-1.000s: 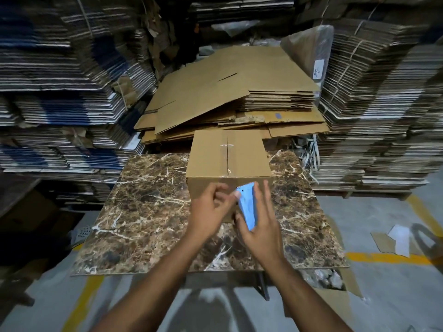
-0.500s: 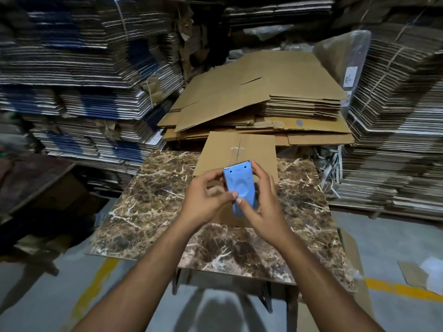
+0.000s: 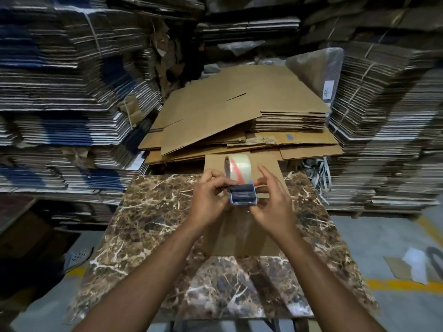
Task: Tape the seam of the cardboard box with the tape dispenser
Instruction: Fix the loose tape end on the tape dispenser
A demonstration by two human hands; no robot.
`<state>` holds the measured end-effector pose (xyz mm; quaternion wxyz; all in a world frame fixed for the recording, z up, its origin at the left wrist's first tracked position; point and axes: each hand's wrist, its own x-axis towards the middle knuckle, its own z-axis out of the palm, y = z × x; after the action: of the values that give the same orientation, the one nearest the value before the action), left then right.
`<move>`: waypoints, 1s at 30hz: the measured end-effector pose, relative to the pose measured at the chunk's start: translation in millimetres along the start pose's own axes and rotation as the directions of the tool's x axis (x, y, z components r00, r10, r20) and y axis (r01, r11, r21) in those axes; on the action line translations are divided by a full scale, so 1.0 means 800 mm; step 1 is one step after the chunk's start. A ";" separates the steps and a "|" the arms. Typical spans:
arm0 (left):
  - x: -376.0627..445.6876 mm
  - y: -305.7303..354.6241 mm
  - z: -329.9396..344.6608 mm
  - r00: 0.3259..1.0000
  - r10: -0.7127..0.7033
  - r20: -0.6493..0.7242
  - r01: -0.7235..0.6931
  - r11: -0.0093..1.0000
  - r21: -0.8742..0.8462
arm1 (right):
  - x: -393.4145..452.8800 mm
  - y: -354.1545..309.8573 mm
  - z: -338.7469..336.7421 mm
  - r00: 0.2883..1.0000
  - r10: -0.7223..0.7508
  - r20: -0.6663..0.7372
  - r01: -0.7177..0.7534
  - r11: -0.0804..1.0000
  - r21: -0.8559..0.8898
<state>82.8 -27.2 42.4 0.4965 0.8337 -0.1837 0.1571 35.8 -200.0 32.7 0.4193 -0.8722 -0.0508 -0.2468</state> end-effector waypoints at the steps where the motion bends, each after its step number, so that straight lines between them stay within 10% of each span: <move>1: 0.007 -0.014 0.003 1.000 0.010 0.006 -0.010 1.000 0.011 | 0.003 0.004 0.011 1.000 0.010 0.018 -0.010 1.000 -0.017; 17: 0.002 -0.071 -0.013 0.939 -0.106 0.328 0.138 0.988 -0.076 | 0.000 0.041 0.030 0.984 0.013 0.178 0.006 0.994 -0.106; 30: -0.041 -0.046 0.025 0.999 -0.008 -0.044 0.011 0.997 0.071 | -0.002 0.050 0.026 0.989 -0.121 0.088 0.127 0.990 -0.059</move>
<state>72.7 -23.6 -9.7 0.4709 0.8483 -0.1630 0.1790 54.5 -210.1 -7.2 0.3723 -0.8900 -0.1145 -0.2371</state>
